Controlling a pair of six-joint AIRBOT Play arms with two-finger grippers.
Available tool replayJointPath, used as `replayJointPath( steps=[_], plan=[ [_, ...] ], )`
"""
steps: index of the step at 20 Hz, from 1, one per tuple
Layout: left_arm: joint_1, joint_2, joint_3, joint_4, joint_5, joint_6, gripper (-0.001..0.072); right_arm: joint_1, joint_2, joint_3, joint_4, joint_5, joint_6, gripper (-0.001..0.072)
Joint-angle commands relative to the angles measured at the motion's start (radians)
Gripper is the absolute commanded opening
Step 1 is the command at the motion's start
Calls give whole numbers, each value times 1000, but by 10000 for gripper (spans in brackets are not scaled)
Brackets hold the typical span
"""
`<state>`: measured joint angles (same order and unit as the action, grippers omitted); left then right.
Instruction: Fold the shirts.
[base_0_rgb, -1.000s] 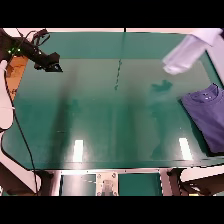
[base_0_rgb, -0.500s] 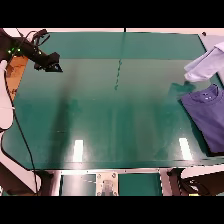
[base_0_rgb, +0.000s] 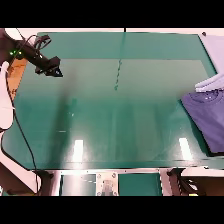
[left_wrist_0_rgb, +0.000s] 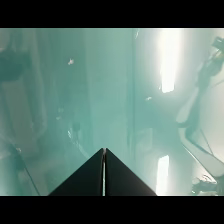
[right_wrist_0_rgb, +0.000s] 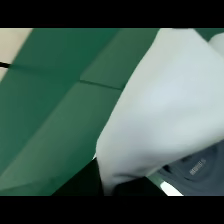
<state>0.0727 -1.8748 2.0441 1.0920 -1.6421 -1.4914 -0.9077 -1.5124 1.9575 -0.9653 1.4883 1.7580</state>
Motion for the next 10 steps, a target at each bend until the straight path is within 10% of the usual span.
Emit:
replayJointPath(
  steps=[1,10],
  plan=[
    [1,0,-21,-2,-12,-2,27,-32,121,-67,-333,193,86,11],
    [1,0,-21,0,-2,-3,27,-174,303,-538,-578,222,115,12]
  ],
)
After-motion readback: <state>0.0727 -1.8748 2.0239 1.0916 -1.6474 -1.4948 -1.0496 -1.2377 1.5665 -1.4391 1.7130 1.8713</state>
